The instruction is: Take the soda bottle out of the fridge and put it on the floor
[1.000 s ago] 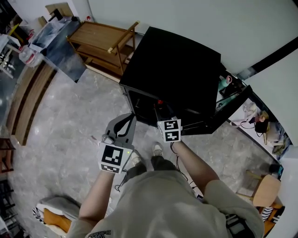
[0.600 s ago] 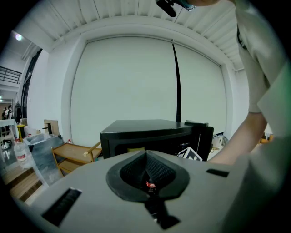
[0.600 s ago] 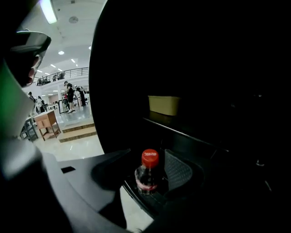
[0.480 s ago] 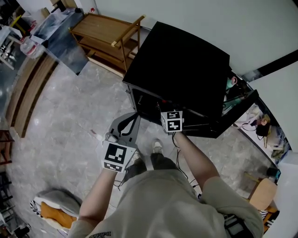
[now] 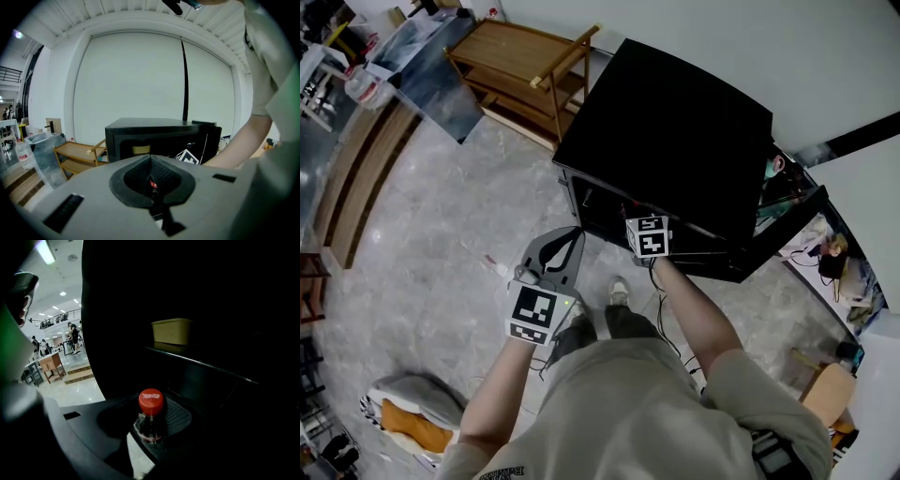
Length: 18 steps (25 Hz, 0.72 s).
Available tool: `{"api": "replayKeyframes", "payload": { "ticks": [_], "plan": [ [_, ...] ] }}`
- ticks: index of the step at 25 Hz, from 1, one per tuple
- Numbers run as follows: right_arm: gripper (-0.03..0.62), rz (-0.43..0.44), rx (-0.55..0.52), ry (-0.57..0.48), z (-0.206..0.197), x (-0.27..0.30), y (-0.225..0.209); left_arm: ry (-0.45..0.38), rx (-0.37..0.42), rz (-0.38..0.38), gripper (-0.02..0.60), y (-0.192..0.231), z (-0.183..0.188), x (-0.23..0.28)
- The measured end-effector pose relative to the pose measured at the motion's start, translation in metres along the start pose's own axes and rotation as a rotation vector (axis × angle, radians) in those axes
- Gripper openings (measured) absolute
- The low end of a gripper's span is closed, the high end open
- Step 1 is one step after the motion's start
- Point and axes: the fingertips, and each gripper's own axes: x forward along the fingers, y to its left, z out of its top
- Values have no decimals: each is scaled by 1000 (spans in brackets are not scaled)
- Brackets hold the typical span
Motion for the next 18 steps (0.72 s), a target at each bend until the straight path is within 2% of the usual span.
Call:
{"api": "replayKeyframes", "payload": {
  "ticks": [5, 11, 18],
  "plan": [
    [130, 27, -18, 8, -2, -3, 3, 12, -4, 8, 6, 1, -6, 1],
    [129, -5, -20, 20, -4, -19, 6, 11, -1, 17, 6, 4, -3, -5],
    [129, 50, -66, 3, 17, -49, 32, 23, 4, 53, 6, 14, -5, -22]
  ]
}}
